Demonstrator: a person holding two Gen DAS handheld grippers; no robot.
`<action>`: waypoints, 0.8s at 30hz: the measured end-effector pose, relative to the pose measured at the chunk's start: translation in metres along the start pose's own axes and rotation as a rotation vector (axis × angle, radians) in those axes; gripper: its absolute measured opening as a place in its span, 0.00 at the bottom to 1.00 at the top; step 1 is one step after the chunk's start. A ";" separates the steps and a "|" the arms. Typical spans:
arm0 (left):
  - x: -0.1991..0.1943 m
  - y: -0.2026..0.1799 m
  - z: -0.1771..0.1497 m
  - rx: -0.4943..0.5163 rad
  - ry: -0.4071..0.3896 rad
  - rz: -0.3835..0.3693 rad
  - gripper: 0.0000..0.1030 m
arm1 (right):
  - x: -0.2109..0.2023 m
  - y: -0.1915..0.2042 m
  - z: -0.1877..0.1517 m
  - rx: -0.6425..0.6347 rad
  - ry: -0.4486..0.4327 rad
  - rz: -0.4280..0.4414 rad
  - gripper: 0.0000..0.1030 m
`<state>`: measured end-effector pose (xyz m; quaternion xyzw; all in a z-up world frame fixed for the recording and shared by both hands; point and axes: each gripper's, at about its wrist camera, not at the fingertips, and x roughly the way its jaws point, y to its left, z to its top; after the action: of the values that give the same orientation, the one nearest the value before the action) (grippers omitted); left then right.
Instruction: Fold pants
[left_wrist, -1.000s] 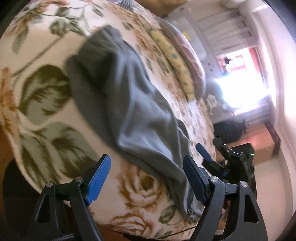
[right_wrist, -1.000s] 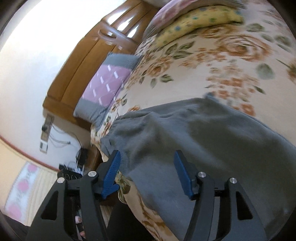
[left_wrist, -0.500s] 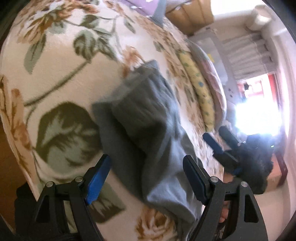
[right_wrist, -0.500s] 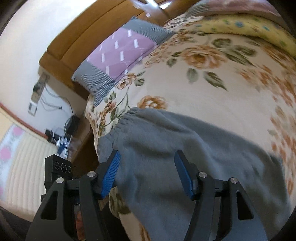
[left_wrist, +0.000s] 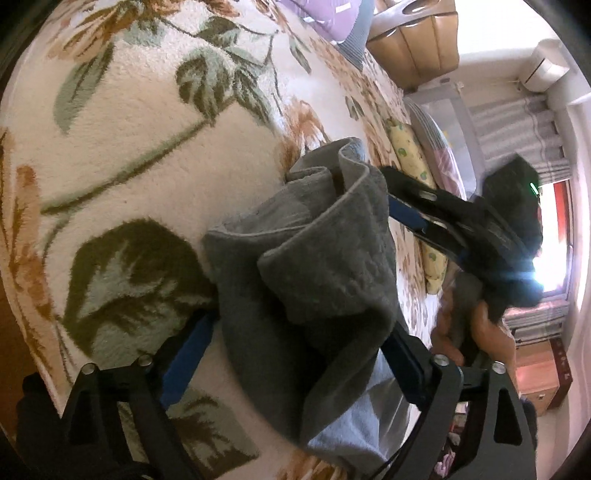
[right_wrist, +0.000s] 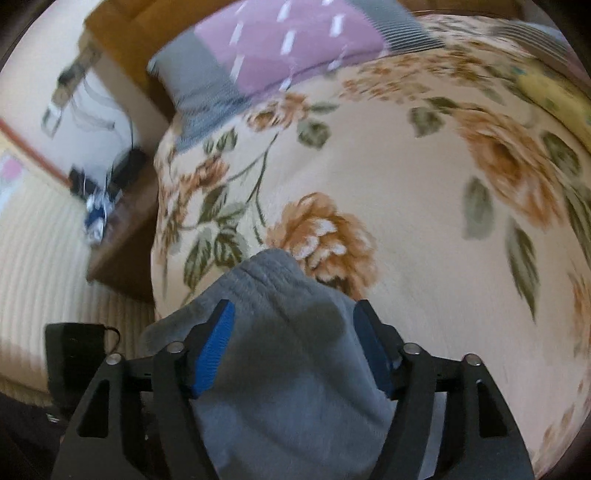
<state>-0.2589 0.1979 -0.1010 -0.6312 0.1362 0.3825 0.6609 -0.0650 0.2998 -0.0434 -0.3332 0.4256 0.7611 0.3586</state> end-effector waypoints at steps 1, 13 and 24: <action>0.001 -0.003 -0.001 0.011 -0.009 0.003 0.95 | 0.008 0.001 0.004 -0.019 0.025 -0.019 0.75; 0.006 -0.020 -0.004 0.195 -0.037 -0.078 0.22 | 0.007 -0.007 -0.007 0.018 -0.034 -0.042 0.06; -0.038 -0.108 -0.046 0.431 -0.069 -0.226 0.22 | -0.140 -0.021 -0.073 0.218 -0.402 0.041 0.06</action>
<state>-0.1972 0.1520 -0.0052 -0.4732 0.1205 0.2899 0.8231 0.0403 0.2061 0.0313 -0.1256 0.4320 0.7687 0.4547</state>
